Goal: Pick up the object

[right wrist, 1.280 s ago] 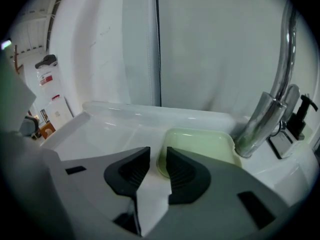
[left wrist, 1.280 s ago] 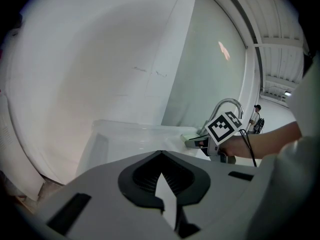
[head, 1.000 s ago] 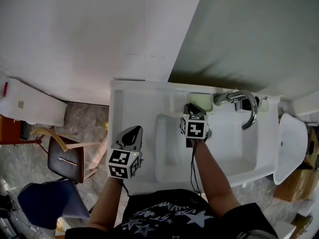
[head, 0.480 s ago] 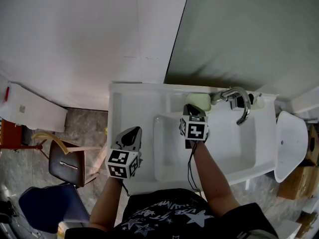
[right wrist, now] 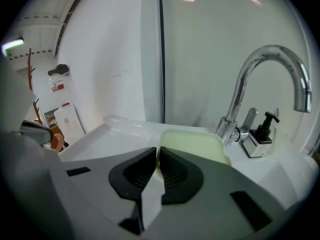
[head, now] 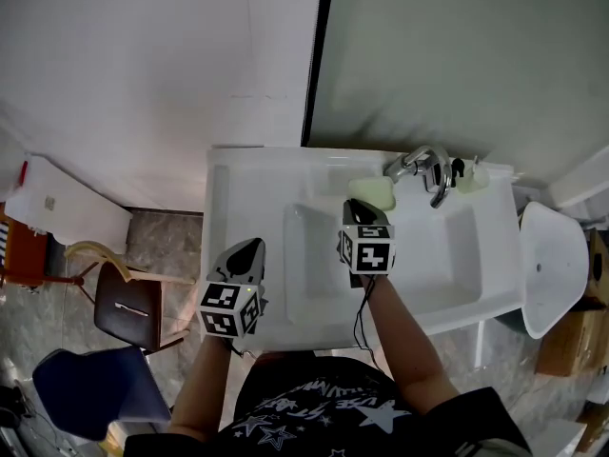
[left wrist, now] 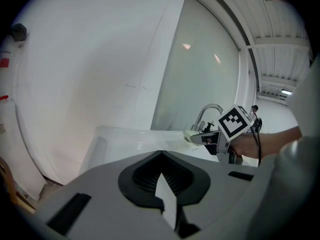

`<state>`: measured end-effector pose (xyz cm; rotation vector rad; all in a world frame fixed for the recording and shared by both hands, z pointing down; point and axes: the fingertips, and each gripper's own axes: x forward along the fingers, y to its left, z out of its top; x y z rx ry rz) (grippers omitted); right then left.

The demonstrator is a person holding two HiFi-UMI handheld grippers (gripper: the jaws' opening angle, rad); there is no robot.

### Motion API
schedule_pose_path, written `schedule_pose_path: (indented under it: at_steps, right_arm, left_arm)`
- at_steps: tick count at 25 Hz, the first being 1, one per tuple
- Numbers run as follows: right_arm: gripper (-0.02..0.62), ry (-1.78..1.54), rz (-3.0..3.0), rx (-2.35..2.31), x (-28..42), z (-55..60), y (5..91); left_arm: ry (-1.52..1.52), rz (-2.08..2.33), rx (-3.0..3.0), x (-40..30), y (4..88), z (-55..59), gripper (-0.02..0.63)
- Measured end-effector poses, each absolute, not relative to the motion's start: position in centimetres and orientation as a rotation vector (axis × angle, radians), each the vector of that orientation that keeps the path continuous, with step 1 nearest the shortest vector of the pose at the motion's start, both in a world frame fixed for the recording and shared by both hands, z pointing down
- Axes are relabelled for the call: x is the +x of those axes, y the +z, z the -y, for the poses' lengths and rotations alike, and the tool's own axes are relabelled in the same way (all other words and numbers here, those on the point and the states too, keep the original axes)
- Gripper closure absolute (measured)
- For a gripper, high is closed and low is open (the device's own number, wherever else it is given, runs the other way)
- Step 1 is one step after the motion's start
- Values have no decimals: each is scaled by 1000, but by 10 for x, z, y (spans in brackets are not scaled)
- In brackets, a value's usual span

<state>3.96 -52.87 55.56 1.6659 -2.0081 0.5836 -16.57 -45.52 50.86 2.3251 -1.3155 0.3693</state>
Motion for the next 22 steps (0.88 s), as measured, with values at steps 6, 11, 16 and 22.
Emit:
schedule_pose_path:
  at_steps: [6,11,16,22]
  right_arm:
    - [561,564,2050,1677,53,476,532]
    - [561,543,2087,1688,69,433,514]
    - [561,514,2131,1681,87,391,501]
    - [563,474,2172,1694,113,328,487]
  left_arm:
    - [346,1336,2349,-149,489,410,591]
    - [326,1360,2368,-132,473,371,591]
    - [314,1388,2378,-114,464,330,591]
    - [301,1404,2400,-90,456,267,591]
